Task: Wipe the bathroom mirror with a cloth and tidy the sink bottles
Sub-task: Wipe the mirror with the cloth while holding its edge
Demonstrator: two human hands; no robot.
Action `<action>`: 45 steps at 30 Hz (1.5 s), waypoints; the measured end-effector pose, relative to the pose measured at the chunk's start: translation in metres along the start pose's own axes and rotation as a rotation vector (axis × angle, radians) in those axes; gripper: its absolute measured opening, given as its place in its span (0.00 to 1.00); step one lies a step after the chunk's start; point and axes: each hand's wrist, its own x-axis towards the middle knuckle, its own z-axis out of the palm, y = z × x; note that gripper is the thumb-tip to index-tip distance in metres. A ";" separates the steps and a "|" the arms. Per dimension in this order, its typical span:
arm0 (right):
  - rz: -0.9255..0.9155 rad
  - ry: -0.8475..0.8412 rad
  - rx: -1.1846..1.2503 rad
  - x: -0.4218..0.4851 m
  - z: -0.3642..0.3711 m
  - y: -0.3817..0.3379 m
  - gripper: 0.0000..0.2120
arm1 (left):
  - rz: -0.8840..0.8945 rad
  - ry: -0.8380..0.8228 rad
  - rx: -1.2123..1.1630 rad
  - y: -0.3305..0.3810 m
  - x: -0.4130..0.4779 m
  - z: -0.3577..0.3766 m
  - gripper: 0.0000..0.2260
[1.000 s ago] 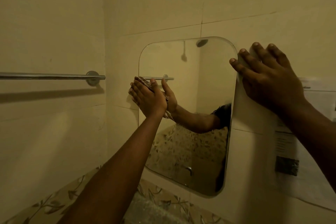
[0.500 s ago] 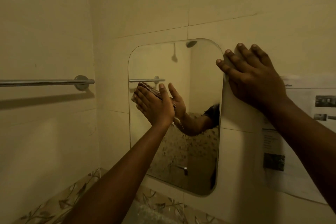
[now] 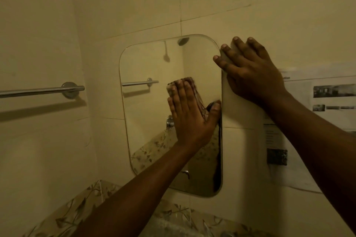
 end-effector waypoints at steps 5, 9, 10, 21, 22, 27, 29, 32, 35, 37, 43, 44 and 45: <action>-0.001 0.003 -0.013 0.000 -0.001 -0.001 0.21 | 0.298 -0.024 0.088 -0.002 -0.006 0.004 0.47; 0.000 0.000 -0.015 0.001 -0.002 -0.002 0.22 | 0.560 -0.069 0.102 -0.014 -0.005 0.000 0.48; -0.001 0.003 -0.017 0.001 -0.002 -0.002 0.21 | 0.624 -0.084 0.109 -0.016 -0.004 -0.001 0.48; -0.008 -0.010 -0.004 0.001 -0.003 0.000 0.22 | 1.180 -0.272 0.236 -0.051 0.026 -0.020 0.42; -0.008 -0.009 -0.004 0.001 -0.003 0.000 0.22 | 1.211 -0.283 0.242 -0.055 0.029 -0.021 0.41; -0.012 -0.022 -0.009 0.001 -0.004 0.001 0.22 | 1.259 -0.282 0.239 -0.065 0.033 -0.019 0.40; -0.013 -0.014 -0.011 0.001 -0.004 0.001 0.22 | 1.229 -0.260 0.207 -0.068 0.031 -0.017 0.40; -0.018 -0.015 -0.019 0.001 -0.004 0.001 0.22 | 1.180 -0.222 0.191 -0.074 0.027 -0.015 0.39; -0.020 -0.017 -0.016 0.001 -0.003 0.000 0.22 | 1.149 -0.201 0.191 -0.084 0.026 -0.016 0.39; -0.018 -0.017 -0.013 0.001 -0.003 0.001 0.22 | 1.121 -0.192 0.193 -0.094 0.026 -0.018 0.39; -0.013 -0.026 -0.014 0.001 -0.002 0.001 0.23 | 0.982 -0.172 0.220 -0.136 0.027 -0.024 0.40; -0.014 -0.026 -0.014 0.001 -0.002 0.001 0.23 | 0.952 -0.169 0.235 -0.143 0.028 -0.026 0.40; -0.015 -0.025 -0.015 0.001 -0.001 0.001 0.22 | 0.918 -0.165 0.248 -0.150 0.028 -0.027 0.40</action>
